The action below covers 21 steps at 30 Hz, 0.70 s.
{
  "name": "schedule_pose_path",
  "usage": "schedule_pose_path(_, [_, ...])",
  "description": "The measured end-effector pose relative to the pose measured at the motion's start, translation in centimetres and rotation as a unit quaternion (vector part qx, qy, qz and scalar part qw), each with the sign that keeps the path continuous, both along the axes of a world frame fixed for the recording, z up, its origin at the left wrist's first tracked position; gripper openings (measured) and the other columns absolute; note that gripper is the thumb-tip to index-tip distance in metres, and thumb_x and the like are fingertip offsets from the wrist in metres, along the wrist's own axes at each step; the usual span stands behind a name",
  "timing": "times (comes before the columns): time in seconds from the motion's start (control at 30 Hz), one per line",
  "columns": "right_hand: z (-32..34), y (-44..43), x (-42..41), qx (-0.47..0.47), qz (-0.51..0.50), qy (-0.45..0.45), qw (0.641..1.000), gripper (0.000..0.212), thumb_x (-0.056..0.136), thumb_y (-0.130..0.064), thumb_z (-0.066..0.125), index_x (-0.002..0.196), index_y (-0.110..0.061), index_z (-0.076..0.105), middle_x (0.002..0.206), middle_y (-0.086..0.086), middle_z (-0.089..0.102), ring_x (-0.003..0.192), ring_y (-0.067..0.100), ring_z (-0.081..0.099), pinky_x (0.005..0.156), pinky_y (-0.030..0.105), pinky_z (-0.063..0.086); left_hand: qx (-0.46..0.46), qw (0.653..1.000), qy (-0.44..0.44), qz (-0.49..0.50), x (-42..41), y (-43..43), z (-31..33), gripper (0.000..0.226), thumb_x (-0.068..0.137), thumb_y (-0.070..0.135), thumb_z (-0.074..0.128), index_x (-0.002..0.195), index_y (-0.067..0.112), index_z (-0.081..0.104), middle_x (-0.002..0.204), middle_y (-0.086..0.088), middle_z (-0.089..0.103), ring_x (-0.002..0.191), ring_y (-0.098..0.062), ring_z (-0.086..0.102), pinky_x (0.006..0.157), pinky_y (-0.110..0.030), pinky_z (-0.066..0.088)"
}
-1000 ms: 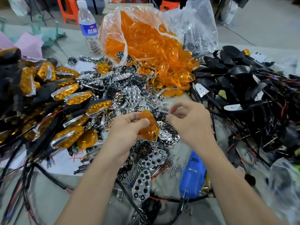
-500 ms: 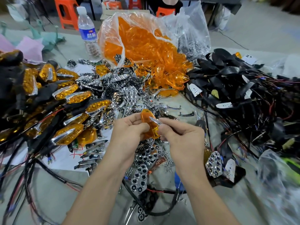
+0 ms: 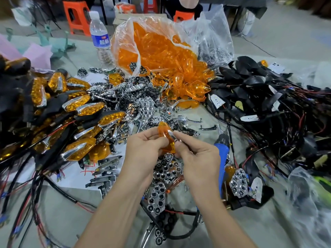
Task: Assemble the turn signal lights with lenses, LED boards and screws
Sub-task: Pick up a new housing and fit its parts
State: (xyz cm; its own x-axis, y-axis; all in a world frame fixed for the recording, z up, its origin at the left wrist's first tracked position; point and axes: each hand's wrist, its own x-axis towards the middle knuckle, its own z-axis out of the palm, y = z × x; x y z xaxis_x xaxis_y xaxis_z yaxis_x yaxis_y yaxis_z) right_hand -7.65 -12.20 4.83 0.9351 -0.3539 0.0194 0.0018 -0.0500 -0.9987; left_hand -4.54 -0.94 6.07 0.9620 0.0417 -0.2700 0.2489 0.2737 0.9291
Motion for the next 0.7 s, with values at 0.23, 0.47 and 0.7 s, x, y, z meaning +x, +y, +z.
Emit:
schedule_pose_path(0.23, [0.1, -0.3, 0.6, -0.014, 0.023, 0.000, 1.000, 0.039, 0.095, -0.008, 0.072, 0.097, -0.046, 0.081, 0.072, -0.005, 0.077, 0.061, 0.009, 0.063, 0.056, 0.026, 0.053, 0.034, 0.998, -0.020, 0.048, 0.7, 0.2, 0.1, 0.021, 0.089, 0.000, 0.074, 0.078, 0.016, 0.083, 0.080, -0.010, 0.079, 0.067, -0.016, 0.070, 0.063, -0.024, 0.059])
schedule_pose_path(0.47, [0.4, -0.1, 1.2, -0.005, 0.037, -0.014, 0.999, 0.042, 0.094, -0.003, 0.072, 0.093, -0.044, 0.082, 0.063, -0.001, 0.072, 0.054, 0.007, 0.054, 0.055, 0.027, 0.051, 0.107, 0.990, -0.072, 0.066, 1.0, 0.8, 0.0, 0.020, 0.089, 0.001, 0.076, 0.084, 0.019, 0.082, 0.076, -0.007, 0.079, 0.065, -0.019, 0.073, 0.065, -0.034, 0.063])
schedule_pose_path(0.7, [1.1, -0.8, 2.2, 0.104, 0.124, 0.004, 0.987, 0.047, 0.092, 0.009, 0.068, 0.091, -0.035, 0.085, 0.067, 0.007, 0.071, 0.059, 0.018, 0.058, 0.060, 0.030, 0.056, 0.165, 0.977, -0.125, 0.059, 0.9, 1.9, 0.9, 0.036, 0.087, 0.004, 0.079, 0.074, 0.037, 0.082, 0.074, 0.000, 0.079, 0.065, -0.018, 0.075, 0.063, -0.030, 0.063])
